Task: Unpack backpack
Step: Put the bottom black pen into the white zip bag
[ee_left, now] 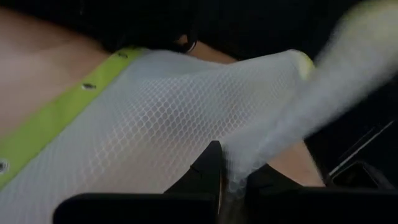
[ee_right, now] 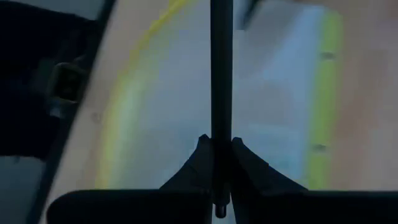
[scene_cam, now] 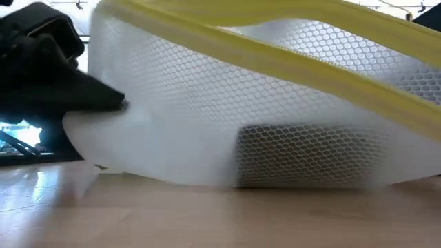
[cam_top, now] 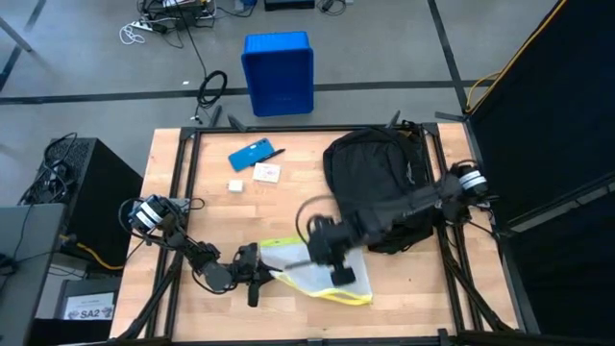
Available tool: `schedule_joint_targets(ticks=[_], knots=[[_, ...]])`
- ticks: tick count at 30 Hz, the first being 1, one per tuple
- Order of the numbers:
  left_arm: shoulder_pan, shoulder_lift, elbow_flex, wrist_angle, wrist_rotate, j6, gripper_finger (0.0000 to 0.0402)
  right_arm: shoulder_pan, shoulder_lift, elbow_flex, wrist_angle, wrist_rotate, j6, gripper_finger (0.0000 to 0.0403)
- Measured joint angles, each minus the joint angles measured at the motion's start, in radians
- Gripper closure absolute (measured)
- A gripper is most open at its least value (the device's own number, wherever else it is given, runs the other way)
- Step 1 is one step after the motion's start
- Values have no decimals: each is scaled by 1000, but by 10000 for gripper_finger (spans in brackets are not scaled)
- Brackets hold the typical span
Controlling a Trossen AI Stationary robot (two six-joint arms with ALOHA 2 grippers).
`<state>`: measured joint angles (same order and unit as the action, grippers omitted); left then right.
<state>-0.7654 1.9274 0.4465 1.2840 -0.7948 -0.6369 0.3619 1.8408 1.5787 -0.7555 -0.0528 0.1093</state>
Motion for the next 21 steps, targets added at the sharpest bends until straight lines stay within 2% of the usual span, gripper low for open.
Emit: schedule_joint_targets(ticks=[2, 5, 7, 14, 21], knots=[[0, 0, 0, 19, -2, 20, 402, 42, -3, -19, 32, 24, 33, 403], [0, 0, 0, 35, -8, 31, 402, 100, -3, -26, 33, 149, 73, 403], [1, 0, 0, 33, -20, 31, 402, 133, -21, -26, 38, 192, 90, 403], [34, 0, 0, 57, -25, 31, 402, 204, -47, -36, 190, 187, 116, 403], [46, 0, 0, 57, -25, 31, 402, 229, -108, -211, 389, 187, 162, 403]])
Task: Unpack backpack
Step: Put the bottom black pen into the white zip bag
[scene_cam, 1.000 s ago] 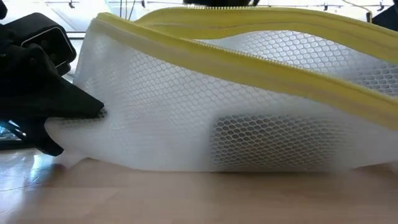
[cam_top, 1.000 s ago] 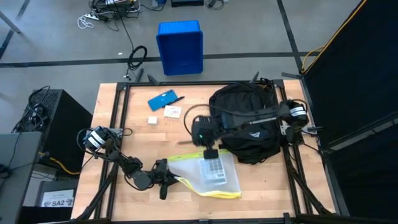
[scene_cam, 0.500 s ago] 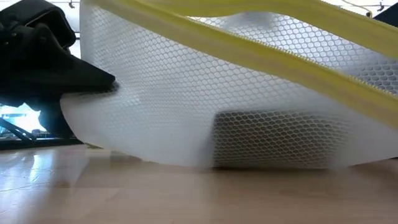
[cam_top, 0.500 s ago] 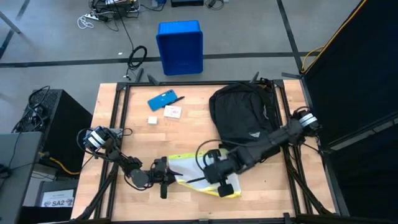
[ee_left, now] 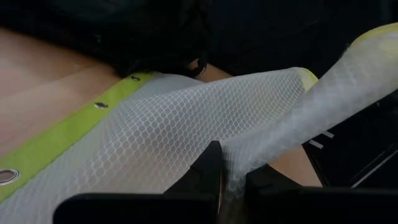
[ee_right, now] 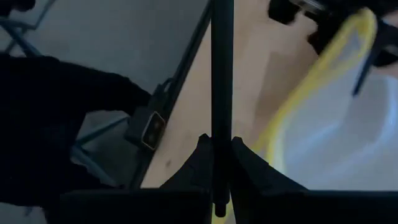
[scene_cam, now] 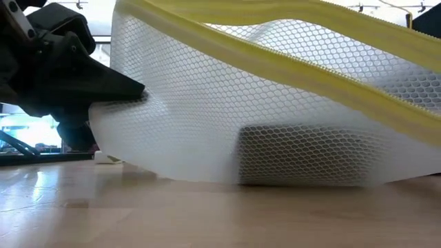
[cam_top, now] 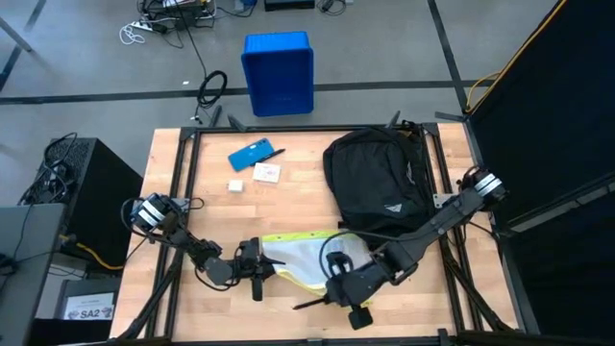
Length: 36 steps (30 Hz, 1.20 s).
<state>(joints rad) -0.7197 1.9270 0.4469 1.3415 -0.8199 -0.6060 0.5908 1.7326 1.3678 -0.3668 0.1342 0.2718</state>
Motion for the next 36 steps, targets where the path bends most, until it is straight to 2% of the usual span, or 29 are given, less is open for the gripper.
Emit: schedule_joint_targets(ticks=[7, 10, 13, 22, 31, 36], knots=[[1, 0, 0, 2, 0, -2, 402, -7, -183, -277, 282, 57, 102, 403], [10, 0, 0, 5, 0, -3, 402, 22, -198, -309, 398, 52, 86, 403], [23, 0, 0, 11, 1, -3, 402, 51, -164, -311, 425, 42, 80, 403], [46, -1, 0, 20, 4, -4, 402, 59, -10, -312, 402, -8, 218, 403], [46, -1, 0, 29, 27, -3, 402, -20, -2, -311, 111, 39, 373, 403], [46, -1, 0, 29, 36, -2, 402, -77, -2, -311, 51, 39, 393, 403]])
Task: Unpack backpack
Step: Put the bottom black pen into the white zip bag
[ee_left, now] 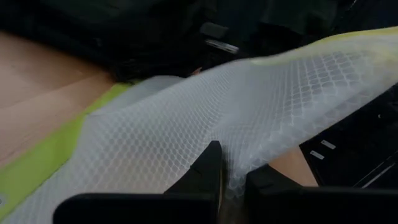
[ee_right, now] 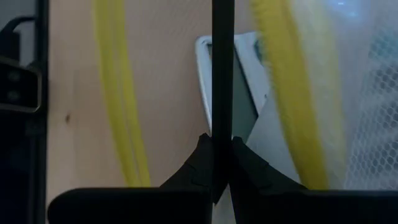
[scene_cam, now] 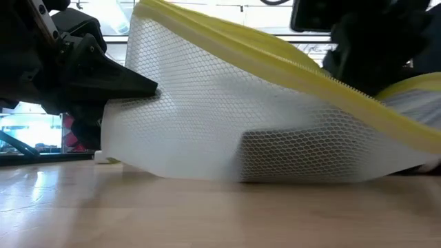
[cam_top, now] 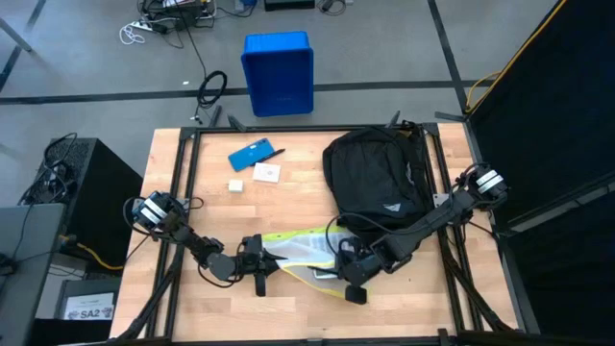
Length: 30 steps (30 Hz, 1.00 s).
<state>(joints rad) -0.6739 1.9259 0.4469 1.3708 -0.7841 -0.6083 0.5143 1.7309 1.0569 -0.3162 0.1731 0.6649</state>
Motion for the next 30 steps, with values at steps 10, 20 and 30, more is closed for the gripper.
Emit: schedule_joint_targets(ticks=[10, 20, 30], knots=[[0, 0, 0, 1, 4, 2, 402, -69, 0, 4, 48, -31, -58, 403], [0, 0, 0, 15, 6, 6, 402, -110, 5, 4, 193, -65, -107, 403], [0, 0, 0, 58, 14, 55, 402, -147, 42, 5, 108, -73, -158, 385]])
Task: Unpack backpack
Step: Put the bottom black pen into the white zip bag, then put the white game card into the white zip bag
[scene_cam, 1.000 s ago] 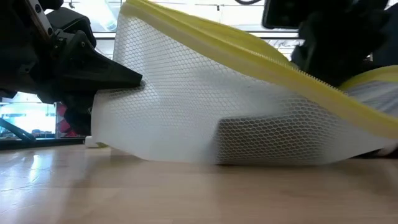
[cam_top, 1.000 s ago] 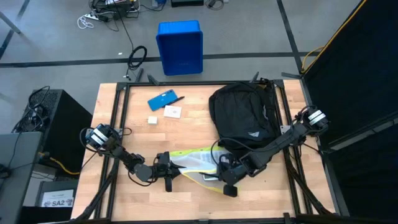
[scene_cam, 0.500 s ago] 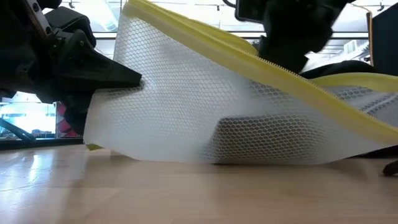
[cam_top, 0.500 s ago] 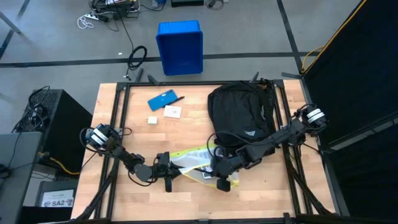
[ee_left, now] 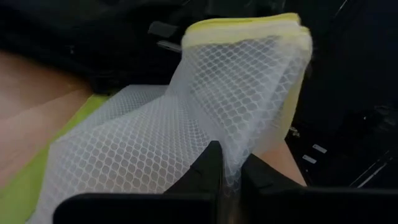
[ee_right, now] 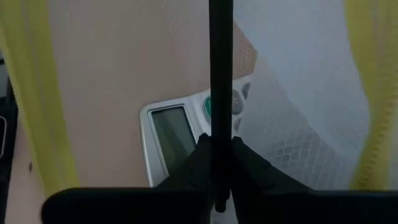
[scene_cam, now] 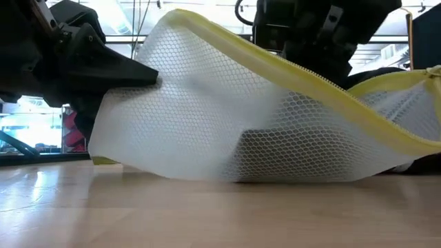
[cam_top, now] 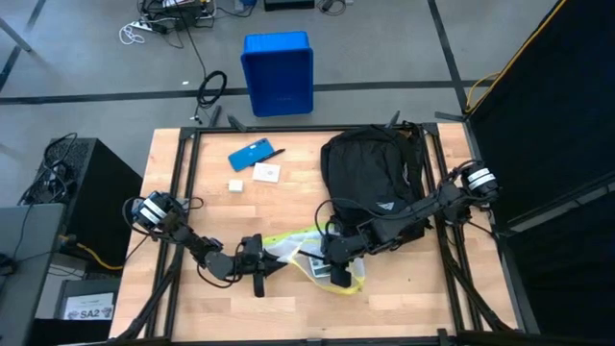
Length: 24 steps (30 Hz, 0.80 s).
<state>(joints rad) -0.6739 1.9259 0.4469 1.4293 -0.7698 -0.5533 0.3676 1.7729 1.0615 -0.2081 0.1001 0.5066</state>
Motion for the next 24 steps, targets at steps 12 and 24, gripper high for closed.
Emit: schedule_joint_targets(ticks=[12, 24], knots=[[0, 0, 0, -6, 16, 0, 402, 3, -58, -2, 2, -52, -11, 246], [0, 0, 0, -8, 29, 0, 402, -3, -341, -1, 16, 149, -254, 239]])
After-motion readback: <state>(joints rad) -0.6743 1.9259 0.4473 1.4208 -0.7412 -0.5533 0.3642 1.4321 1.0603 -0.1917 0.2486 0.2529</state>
